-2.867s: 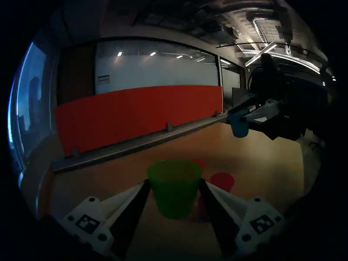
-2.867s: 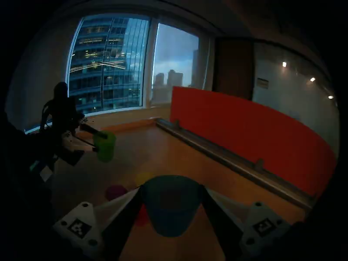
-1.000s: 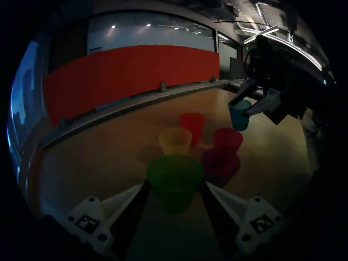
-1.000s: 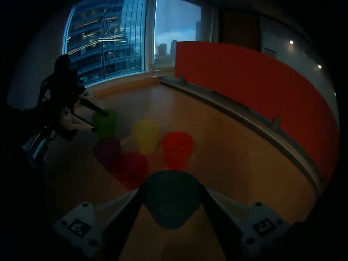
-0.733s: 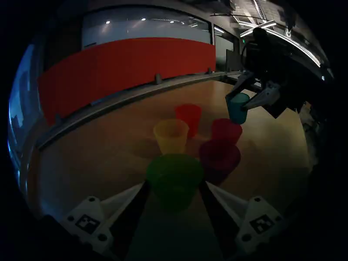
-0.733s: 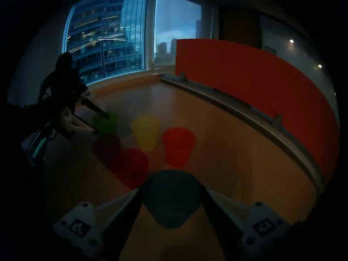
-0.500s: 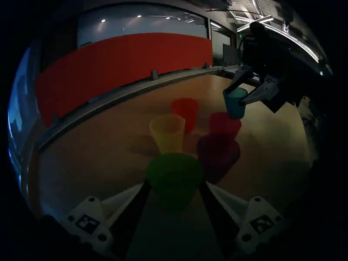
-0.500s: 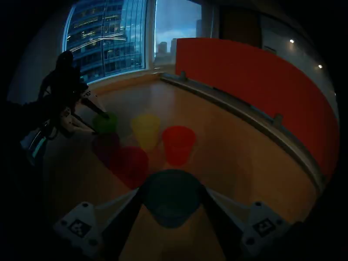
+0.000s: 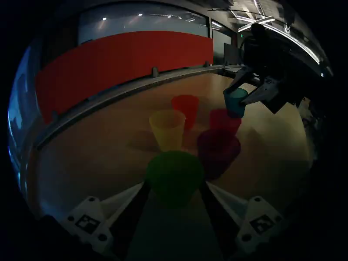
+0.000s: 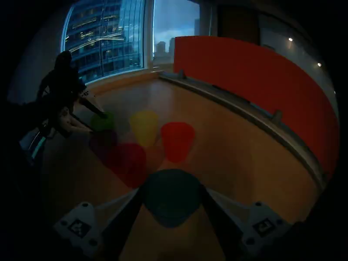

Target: Pour water

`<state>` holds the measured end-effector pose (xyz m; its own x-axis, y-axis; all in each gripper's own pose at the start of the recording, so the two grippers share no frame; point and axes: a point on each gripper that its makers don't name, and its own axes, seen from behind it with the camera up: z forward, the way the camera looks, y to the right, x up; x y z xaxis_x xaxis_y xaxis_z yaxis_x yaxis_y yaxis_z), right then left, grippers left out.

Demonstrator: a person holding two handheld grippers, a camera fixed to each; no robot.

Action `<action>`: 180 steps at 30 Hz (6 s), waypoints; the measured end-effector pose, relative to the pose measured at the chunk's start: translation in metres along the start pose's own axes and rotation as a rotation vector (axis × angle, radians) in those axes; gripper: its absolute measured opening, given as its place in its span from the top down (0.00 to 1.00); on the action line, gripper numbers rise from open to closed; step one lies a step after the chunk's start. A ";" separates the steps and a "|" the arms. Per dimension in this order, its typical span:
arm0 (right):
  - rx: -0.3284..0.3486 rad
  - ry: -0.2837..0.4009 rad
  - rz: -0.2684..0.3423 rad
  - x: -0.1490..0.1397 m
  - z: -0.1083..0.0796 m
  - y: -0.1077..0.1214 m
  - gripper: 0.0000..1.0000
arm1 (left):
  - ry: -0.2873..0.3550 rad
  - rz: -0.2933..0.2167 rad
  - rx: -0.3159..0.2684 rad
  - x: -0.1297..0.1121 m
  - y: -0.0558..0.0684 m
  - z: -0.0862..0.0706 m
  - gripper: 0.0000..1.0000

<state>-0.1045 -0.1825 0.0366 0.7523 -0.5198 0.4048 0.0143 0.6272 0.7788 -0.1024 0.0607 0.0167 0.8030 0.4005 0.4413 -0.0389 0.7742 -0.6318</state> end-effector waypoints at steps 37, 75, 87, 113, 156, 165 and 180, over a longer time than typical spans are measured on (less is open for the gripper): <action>-0.011 -0.025 -0.008 -0.029 0.003 -0.013 0.05 | -0.021 -0.006 -0.007 -0.004 -0.001 -0.002 0.18; -0.033 -0.049 -0.013 -0.044 -0.009 -0.013 0.03 | -0.075 0.003 0.034 -0.017 -0.011 -0.006 0.10; -0.065 -0.059 -0.002 -0.065 -0.032 -0.011 0.02 | -0.075 0.006 0.077 -0.020 -0.016 -0.027 0.06; -0.188 0.058 0.068 -0.058 -0.091 -0.011 0.00 | 0.085 -0.069 0.212 0.012 -0.011 -0.080 0.06; -0.772 0.495 0.239 0.027 -0.181 0.063 0.00 | 0.517 -0.223 0.568 0.091 -0.047 -0.129 0.06; -0.900 0.616 0.244 0.038 -0.213 0.069 0.00 | 0.570 -0.250 0.630 0.098 -0.048 -0.134 0.06; -0.928 0.673 0.288 0.041 -0.229 0.057 0.00 | 0.596 -0.199 0.743 0.093 -0.057 -0.140 0.06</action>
<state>0.0780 -0.0349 -0.0118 0.9977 -0.0541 -0.0417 0.0516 0.9970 -0.0583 0.0578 -0.0149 0.0045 0.9969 0.0732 -0.0276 -0.0710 0.9948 0.0735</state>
